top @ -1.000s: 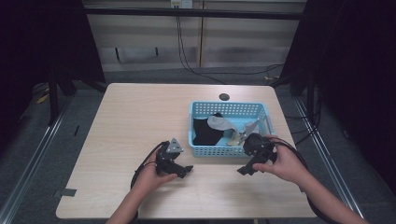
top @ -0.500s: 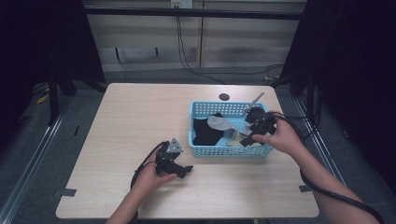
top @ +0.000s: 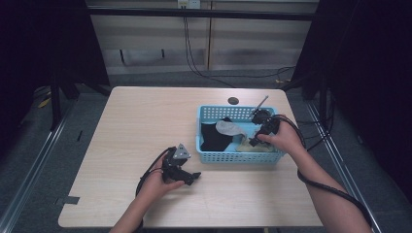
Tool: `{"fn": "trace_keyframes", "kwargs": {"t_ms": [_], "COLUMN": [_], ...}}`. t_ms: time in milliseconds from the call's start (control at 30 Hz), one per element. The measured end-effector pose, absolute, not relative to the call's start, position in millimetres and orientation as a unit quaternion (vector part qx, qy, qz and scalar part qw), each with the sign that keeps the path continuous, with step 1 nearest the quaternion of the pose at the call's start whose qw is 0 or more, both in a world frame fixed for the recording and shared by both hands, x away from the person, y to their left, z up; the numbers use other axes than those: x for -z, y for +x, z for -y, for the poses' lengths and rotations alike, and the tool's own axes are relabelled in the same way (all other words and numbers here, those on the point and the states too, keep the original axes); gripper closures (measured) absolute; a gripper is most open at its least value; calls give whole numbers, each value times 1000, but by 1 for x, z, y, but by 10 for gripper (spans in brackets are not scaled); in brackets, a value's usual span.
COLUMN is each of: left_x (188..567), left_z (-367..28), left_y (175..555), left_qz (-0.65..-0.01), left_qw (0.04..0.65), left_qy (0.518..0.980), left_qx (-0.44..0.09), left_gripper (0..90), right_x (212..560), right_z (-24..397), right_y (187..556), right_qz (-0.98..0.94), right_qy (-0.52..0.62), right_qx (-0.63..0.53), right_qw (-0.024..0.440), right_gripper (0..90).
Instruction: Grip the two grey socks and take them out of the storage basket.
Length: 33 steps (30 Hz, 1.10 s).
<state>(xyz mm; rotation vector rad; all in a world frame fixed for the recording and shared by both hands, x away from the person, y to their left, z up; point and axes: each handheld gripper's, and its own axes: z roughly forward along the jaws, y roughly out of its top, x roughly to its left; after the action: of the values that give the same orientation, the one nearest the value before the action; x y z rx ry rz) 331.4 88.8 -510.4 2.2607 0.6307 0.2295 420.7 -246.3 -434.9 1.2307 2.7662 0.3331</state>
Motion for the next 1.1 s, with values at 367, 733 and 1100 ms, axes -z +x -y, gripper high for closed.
{"fn": "trace_keyframes", "kwargs": {"t_ms": [367, 733, 1100], "left_x": [510, 510, 510], "left_z": [-89, -89, -89], "left_y": [331, 332, 332], "left_qz": [-248, -246, -246], "left_qw": [382, 382, 382], "left_qy": [886, 886, 886], "left_qx": [-89, -90, -90], "left_gripper": [106, 106, 106], "right_x": [452, 425, 388], "right_z": [243, 252, 253], "right_y": [428, 427, 415], "right_qz": [-908, -908, -918], "right_qy": [408, 408, 380], "right_qx": [-75, -87, -107], "right_qw": [54, 36, 40], "right_gripper": [609, 860, 862]}}
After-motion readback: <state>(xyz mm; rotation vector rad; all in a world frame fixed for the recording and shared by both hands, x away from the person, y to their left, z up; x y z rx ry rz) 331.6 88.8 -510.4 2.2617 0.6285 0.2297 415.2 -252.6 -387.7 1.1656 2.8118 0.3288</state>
